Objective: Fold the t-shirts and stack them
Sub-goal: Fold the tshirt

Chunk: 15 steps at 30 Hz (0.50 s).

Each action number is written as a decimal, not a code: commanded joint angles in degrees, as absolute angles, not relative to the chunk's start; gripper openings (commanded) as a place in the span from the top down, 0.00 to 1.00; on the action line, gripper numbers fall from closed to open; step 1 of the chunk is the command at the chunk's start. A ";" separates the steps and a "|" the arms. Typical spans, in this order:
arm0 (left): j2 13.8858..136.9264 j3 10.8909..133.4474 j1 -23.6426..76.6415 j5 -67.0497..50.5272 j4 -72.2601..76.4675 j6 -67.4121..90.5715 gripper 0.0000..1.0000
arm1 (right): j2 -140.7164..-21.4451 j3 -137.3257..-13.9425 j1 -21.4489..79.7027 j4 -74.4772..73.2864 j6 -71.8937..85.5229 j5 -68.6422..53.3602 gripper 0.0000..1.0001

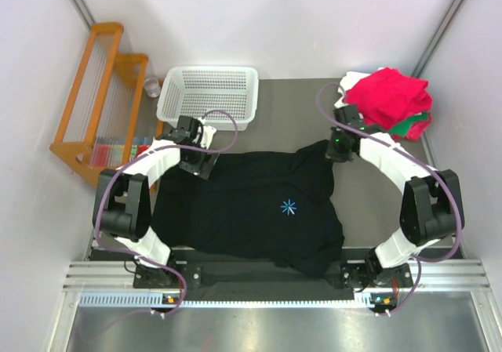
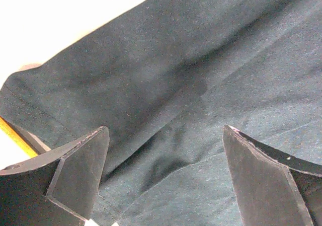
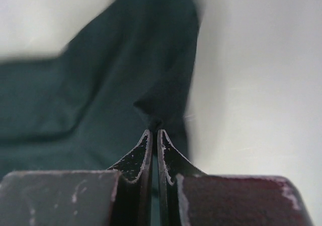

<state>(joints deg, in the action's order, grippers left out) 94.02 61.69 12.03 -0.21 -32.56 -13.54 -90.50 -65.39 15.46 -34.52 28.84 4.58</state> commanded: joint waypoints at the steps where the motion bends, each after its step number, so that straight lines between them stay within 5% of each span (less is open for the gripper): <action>1: 91.49 62.05 11.87 -1.93 -30.67 -12.92 0.01 | -88.42 -68.03 22.14 -36.56 25.93 2.90 1.00; 15: 92.81 63.55 11.87 -2.90 -31.55 -12.22 0.01 | -103.00 -80.49 44.37 -39.11 21.88 0.18 1.00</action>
